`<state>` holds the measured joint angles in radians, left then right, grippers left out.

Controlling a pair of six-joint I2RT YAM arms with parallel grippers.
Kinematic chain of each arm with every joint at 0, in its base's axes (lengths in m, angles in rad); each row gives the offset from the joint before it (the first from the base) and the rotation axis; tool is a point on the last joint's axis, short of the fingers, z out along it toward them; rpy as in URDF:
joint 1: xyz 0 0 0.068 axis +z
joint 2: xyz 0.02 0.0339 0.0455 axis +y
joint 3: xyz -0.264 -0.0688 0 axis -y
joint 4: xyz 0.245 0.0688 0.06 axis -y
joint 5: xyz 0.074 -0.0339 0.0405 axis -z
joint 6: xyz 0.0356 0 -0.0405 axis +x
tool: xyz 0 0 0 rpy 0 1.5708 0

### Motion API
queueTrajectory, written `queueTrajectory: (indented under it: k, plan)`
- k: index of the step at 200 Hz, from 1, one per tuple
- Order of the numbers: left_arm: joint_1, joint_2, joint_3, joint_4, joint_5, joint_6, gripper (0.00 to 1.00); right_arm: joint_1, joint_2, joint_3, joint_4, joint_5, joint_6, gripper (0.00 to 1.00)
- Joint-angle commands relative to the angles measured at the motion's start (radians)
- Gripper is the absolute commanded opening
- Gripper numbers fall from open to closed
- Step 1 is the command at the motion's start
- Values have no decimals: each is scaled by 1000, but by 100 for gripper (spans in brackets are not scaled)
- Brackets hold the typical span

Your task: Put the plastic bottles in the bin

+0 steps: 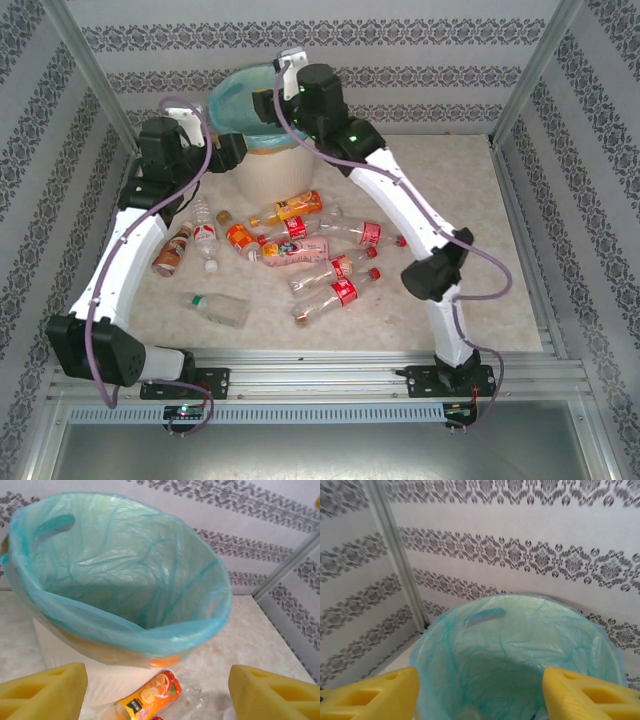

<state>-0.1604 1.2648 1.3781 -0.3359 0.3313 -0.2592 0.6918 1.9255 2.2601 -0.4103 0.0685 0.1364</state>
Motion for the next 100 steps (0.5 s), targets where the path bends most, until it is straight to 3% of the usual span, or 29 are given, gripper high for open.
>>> queueTrajectory:
  k: [1, 30, 52, 67, 100]
  plan:
    - [-22, -136, -36, -134, -45, 18, 75, 15, -173, -230, 66, -59, 25, 67]
    - [-23, -274, -193, -359, -74, -134, 73, 62, -391, -581, 165, -174, -19, 67]
    - [-25, -391, -371, -451, -61, -308, 73, 127, -494, -817, 238, -128, -41, 67]
    - [-25, -477, -468, -502, -81, -431, 74, 148, -529, -939, 291, -111, 10, 66]
    - [-25, -587, -565, -566, -16, -627, 76, 157, -567, -1107, 338, -122, 120, 66]
